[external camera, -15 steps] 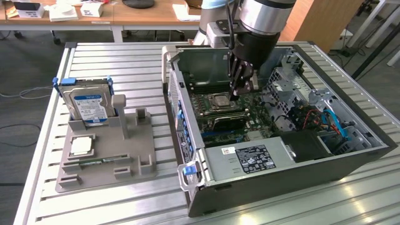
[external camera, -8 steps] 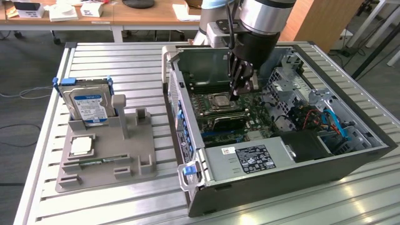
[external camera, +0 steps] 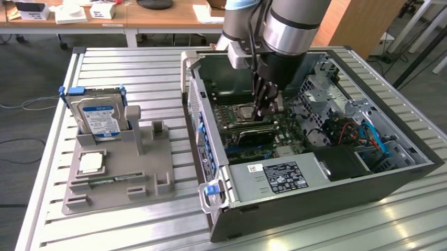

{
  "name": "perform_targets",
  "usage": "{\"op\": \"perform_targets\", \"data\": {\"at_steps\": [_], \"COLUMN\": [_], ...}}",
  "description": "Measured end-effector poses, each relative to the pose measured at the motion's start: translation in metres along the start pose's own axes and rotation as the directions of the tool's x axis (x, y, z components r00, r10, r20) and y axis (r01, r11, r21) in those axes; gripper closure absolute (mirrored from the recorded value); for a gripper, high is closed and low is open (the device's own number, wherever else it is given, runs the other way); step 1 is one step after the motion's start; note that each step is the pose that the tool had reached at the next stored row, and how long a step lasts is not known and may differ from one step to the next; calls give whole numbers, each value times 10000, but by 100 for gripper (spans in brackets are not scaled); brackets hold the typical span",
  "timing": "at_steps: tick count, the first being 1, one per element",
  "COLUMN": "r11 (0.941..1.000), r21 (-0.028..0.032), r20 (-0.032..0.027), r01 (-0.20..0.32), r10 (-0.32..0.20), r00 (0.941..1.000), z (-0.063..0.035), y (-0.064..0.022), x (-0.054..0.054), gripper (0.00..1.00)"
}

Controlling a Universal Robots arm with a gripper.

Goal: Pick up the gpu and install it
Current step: 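Press down on the gpu until it lock into place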

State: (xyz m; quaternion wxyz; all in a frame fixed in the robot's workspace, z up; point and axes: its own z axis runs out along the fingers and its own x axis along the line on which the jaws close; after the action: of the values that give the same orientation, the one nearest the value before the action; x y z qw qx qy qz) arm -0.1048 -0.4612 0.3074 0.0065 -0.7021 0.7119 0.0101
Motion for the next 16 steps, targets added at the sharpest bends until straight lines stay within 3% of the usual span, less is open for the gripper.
{"op": "perform_targets", "data": {"at_steps": [7,16], "r11": [10000,10000], "r21": [0,0], "r20": [0,0], "r01": [-1,0], "r10": [1,0], "r00": [10000,10000], "z": [28,54], "y": [0,1], "x": [0,-87], "gripper": [89,89]}}
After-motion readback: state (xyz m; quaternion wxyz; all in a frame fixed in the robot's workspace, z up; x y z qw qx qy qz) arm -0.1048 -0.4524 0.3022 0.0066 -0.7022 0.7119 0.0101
